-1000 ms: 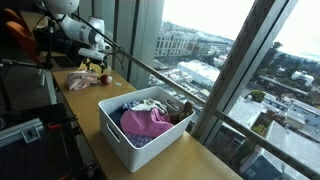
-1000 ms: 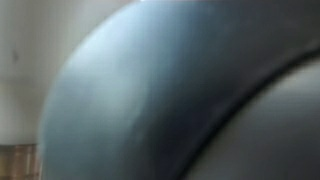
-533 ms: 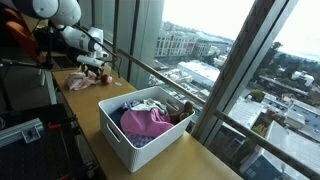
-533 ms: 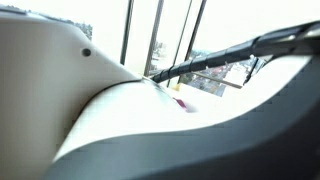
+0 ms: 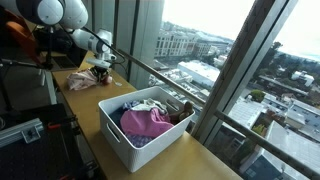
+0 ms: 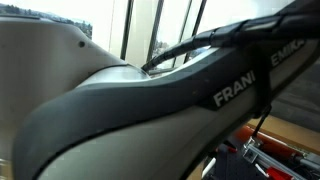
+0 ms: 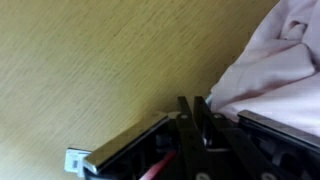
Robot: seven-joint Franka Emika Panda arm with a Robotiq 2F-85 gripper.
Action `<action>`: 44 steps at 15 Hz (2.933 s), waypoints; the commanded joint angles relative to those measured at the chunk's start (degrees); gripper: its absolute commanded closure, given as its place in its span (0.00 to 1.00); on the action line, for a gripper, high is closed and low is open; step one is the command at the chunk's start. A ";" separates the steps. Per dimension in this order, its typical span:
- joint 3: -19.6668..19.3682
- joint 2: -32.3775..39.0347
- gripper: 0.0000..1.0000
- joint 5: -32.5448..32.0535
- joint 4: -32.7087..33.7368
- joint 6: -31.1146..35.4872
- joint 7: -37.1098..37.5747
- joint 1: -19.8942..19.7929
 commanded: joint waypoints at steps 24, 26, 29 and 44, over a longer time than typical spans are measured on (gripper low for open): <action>6.26 5.12 0.00 11.18 8.90 -10.86 -6.43 -3.04; 6.51 6.41 0.04 11.65 9.94 -11.64 -6.11 -2.54; 6.60 7.89 0.32 12.41 11.61 -12.96 -6.15 -2.00; 3.12 11.83 0.99 11.28 20.81 -24.83 -6.71 -5.04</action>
